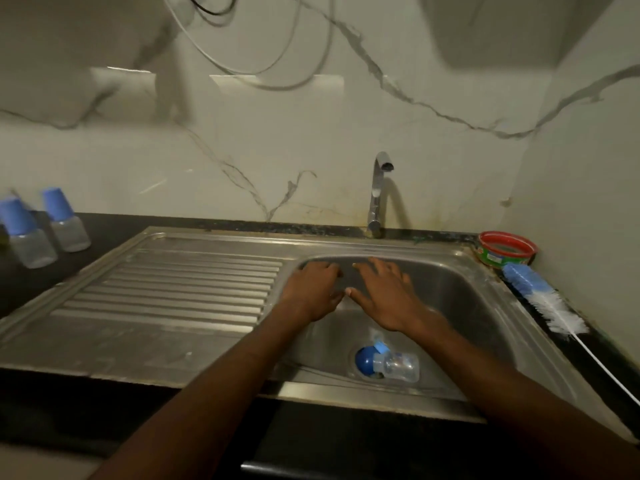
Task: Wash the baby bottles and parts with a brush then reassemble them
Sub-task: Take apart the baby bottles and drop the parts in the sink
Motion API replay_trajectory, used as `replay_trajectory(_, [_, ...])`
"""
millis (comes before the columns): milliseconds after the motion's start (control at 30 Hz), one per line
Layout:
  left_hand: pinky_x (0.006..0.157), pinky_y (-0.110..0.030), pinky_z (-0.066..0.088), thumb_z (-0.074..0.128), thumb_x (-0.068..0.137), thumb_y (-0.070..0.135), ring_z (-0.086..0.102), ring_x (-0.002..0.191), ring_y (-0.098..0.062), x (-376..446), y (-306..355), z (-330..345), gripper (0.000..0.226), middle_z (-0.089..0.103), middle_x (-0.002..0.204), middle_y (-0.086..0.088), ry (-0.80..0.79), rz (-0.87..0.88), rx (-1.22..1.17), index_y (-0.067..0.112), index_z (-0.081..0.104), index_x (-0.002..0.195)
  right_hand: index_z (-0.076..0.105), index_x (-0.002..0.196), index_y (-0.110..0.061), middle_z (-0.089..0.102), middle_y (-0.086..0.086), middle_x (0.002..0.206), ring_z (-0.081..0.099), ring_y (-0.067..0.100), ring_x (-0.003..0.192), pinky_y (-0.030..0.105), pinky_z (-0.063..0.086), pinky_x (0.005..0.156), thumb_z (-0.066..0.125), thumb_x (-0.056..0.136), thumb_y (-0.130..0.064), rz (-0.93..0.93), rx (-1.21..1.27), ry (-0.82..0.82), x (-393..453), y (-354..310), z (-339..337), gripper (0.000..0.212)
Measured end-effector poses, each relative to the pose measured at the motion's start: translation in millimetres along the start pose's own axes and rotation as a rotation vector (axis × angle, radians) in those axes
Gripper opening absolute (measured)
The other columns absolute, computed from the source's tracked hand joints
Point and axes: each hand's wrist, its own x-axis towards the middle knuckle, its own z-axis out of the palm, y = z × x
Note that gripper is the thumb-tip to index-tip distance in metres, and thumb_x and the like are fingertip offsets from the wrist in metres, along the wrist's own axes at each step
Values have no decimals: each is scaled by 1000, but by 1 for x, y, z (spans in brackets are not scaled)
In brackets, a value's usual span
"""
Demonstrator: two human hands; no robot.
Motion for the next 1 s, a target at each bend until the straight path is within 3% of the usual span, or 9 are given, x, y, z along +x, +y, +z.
replay_trajectory(100, [93, -40, 52, 60, 93, 50, 58, 113, -19, -14, -44, -32, 40, 63, 123, 2, 70, -61, 25, 26, 59, 126, 36, 151, -28, 31, 6, 158, 31, 32, 143, 52, 30, 114, 41, 102, -58, -100, 74, 75, 20, -48, -9, 58])
replay_trajectory(300, [90, -40, 51, 59, 96, 41, 54, 119, -20, -63, -182, -113, 29, 65, 121, 4, 189, -265, 72, 25, 62, 120, 43, 147, -31, 41, 3, 152, 39, 29, 138, 51, 37, 109, 32, 103, -59, -291, 157, 91, 76, -199, -14, 54])
replay_trajectory(467, [82, -37, 54, 62, 93, 27, 62, 100, -18, -127, -304, -153, 7, 69, 102, 3, 335, -458, 91, 23, 64, 98, 45, 146, -29, 43, 2, 150, 42, 28, 136, 50, 37, 110, 38, 103, -56, -465, 165, 83, 115, -339, -6, 51])
replay_trajectory(567, [77, -43, 55, 61, 92, 23, 63, 93, -22, -156, -363, -160, 3, 67, 98, 0, 389, -644, 44, 21, 63, 94, 44, 147, -27, 42, 5, 151, 41, 30, 136, 50, 36, 109, 40, 102, -54, -551, 123, 56, 142, -406, 9, 53])
replay_trajectory(633, [77, -45, 56, 66, 89, 21, 62, 95, -23, -167, -399, -158, 10, 65, 101, -2, 493, -703, -9, 19, 62, 97, 44, 146, -23, 43, 8, 150, 42, 32, 134, 50, 37, 107, 39, 104, -53, -580, 102, 44, 161, -442, 16, 53])
replay_trajectory(733, [84, -38, 51, 71, 86, 19, 59, 103, -24, -166, -455, -144, 26, 62, 109, -7, 639, -818, -72, 12, 60, 108, 45, 143, -18, 48, 10, 143, 49, 34, 126, 49, 40, 101, 39, 105, -47, -613, 111, 56, 192, -491, 22, 48])
replay_trajectory(833, [88, -39, 46, 68, 90, 36, 56, 112, -31, -150, -494, -135, 40, 59, 116, -13, 618, -960, -93, 7, 57, 115, 41, 143, -15, 44, 11, 146, 48, 35, 126, 49, 40, 99, 45, 104, -39, -659, 99, 56, 226, -530, 31, 46])
replay_trajectory(933, [89, -41, 54, 62, 82, 50, 62, 112, -30, -131, -525, -127, 51, 64, 116, -9, 618, -946, -209, 12, 61, 116, 28, 152, -11, 31, 8, 157, 41, 33, 136, 48, 39, 104, 61, 97, -30, -707, 90, 38, 252, -563, 40, 66])
replay_trajectory(1000, [88, -41, 55, 63, 79, 48, 65, 112, -29, -123, -546, -120, 51, 66, 118, -7, 580, -936, -245, 16, 60, 119, 20, 156, -7, 27, 11, 160, 40, 33, 140, 45, 40, 109, 64, 96, -21, -738, 123, 18, 258, -583, 42, 76])
